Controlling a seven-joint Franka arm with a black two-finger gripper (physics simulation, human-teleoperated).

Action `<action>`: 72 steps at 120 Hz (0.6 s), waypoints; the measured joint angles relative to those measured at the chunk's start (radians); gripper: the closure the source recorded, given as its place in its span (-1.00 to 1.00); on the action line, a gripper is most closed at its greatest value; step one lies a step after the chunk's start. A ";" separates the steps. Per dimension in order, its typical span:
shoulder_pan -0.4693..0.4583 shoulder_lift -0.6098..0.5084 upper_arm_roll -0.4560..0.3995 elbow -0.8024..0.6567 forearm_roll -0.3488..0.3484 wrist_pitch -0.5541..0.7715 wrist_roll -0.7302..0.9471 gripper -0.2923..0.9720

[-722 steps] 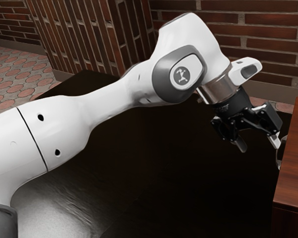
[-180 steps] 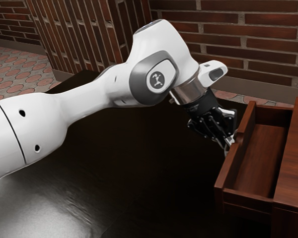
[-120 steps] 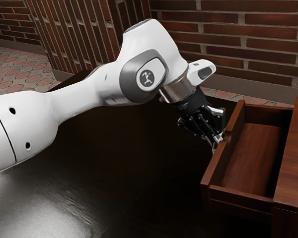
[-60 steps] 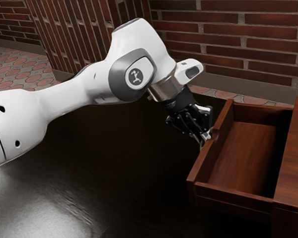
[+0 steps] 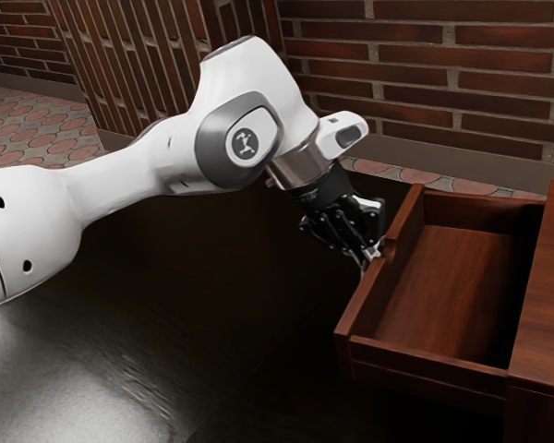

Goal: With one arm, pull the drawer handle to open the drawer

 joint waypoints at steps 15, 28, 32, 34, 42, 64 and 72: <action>0.022 -0.003 0.006 0.001 0.002 0.001 0.002 0.55; 0.022 -0.007 0.008 -0.002 0.001 0.001 0.004 0.55; 0.025 -0.010 0.007 -0.006 0.003 0.002 0.004 0.55; 0.026 -0.012 0.007 -0.007 0.004 0.002 0.004 0.55; 0.029 -0.018 0.007 -0.014 0.007 0.003 0.003 0.55; 0.031 -0.025 0.007 -0.021 0.009 0.005 0.001 0.47; 0.031 -0.025 0.007 -0.022 0.005 0.005 0.001 0.40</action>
